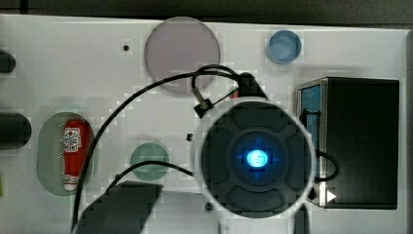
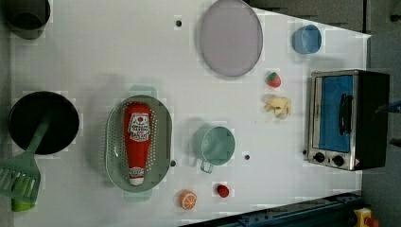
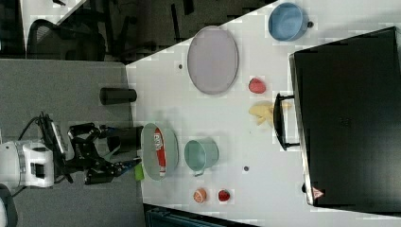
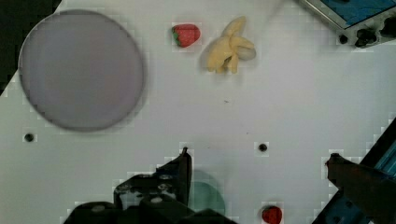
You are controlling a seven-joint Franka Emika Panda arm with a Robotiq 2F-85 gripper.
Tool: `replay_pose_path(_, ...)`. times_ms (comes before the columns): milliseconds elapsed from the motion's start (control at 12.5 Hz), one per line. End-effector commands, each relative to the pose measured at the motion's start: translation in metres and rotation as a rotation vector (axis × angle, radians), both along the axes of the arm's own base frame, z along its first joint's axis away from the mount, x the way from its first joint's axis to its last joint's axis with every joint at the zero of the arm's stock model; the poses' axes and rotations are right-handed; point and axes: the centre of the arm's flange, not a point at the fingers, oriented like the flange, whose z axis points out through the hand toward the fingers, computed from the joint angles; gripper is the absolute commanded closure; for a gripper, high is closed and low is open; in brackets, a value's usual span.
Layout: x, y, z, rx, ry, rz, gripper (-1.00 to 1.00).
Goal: Pick Ketchup from the table and place it in strainer.
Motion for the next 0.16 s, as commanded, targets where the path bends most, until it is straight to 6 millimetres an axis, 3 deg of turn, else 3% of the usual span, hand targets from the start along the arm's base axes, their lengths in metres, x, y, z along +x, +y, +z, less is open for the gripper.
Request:
replay_pose_path(80,-0.0033,0.0101,0.0015,0.028,0.018,0.008,-1.0)
replay_pose_path(160,-0.0032,0.0116,0.0015,0.041,0.018,0.008,-1.0)
